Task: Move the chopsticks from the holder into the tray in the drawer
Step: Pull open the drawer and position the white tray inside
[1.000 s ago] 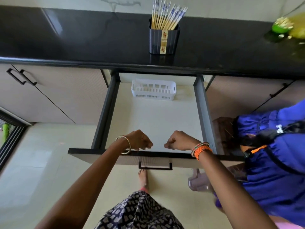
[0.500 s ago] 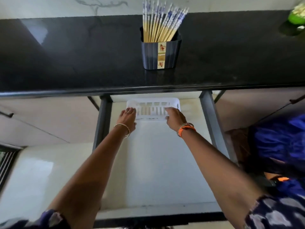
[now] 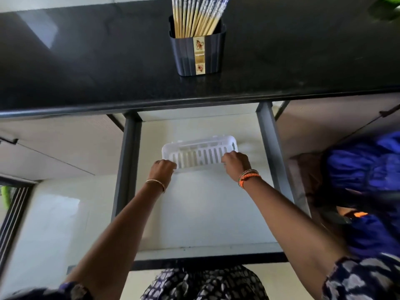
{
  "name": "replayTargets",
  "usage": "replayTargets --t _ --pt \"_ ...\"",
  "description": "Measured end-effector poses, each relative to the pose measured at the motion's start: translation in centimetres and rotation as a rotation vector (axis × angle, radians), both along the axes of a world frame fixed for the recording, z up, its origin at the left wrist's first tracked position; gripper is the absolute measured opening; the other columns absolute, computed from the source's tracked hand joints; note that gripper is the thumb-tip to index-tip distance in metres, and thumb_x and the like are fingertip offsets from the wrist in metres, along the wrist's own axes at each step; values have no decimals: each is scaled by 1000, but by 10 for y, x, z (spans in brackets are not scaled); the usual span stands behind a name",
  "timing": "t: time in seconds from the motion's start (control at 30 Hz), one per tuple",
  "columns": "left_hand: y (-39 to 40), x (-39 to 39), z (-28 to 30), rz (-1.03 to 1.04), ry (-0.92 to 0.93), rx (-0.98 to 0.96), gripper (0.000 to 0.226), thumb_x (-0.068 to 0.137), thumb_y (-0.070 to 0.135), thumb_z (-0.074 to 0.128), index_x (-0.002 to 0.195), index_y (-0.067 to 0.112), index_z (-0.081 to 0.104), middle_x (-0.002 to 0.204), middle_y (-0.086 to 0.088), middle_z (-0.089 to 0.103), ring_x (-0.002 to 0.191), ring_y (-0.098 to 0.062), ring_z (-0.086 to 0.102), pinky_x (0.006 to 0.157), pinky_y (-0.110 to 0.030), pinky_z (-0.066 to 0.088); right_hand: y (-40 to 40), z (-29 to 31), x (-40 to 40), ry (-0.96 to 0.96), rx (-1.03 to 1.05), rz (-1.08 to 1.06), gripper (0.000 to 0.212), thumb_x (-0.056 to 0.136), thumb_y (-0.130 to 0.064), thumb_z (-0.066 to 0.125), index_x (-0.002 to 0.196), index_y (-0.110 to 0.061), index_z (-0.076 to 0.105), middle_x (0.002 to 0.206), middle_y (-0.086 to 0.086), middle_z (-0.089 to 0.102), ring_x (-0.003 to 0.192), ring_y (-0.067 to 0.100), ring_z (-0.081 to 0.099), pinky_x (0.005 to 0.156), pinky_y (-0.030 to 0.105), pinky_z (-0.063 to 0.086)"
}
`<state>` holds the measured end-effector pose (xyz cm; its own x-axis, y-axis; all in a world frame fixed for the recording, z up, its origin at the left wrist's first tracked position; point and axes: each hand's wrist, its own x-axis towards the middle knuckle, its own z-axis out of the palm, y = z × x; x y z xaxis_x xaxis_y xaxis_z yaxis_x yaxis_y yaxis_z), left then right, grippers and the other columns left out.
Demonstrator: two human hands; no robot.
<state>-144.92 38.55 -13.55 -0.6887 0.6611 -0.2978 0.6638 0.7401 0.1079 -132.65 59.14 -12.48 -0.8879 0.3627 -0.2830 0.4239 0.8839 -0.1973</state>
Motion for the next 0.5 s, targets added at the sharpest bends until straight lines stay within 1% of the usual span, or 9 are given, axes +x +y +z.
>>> replayTargets --t 0.07,0.13,0.17,0.2,0.27,0.4,0.5 --pt "-7 23 0 67 -36 27 26 87 4 48 105 11 65 109 -15 67 105 -35 58 88 -36 42 -6 1 21 -48 3 16 21 81 5 52 84 -8 68 87 16 68 89 34 68 64 27 41" --pt "-14 39 -1 173 -63 84 25 84 2 52 99 12 68 103 -16 69 98 -37 60 82 -36 45 -10 -4 42 -63 -28 35 20 81 3 53 74 -11 65 79 13 64 88 35 68 66 27 45" --pt "-17 44 0 222 -76 112 24 81 1 54 95 13 70 99 -15 70 94 -36 62 79 -35 47 -12 -8 50 -59 -50 39 19 83 0 54 75 -12 67 80 12 66 90 35 68 70 28 48" --pt "-21 50 1 259 -88 134 24 78 0 56 91 14 71 95 -14 71 90 -35 64 78 -35 48 -15 -9 58 -54 -66 39 18 85 -3 55 82 -11 71 87 11 70 93 34 68 74 30 51" --pt "-27 63 4 295 -106 143 23 76 -1 59 87 14 72 91 -13 72 87 -33 65 80 -34 50 -23 -11 71 -34 -78 33 19 87 -7 56 95 -10 74 98 11 73 97 33 68 77 31 51" --pt "-41 87 3 328 -119 134 16 77 4 64 87 13 73 92 -12 73 85 -31 66 81 -35 53 -38 -12 87 -71 -49 44 20 88 -11 59 102 -11 73 104 12 72 100 32 67 82 34 52" --pt "-52 99 3 339 -133 143 12 78 5 65 85 13 72 88 -10 74 82 -27 68 81 -36 55 -46 -10 93 -100 -45 26 19 87 -10 59 101 -11 73 105 11 72 104 33 66 83 34 51"
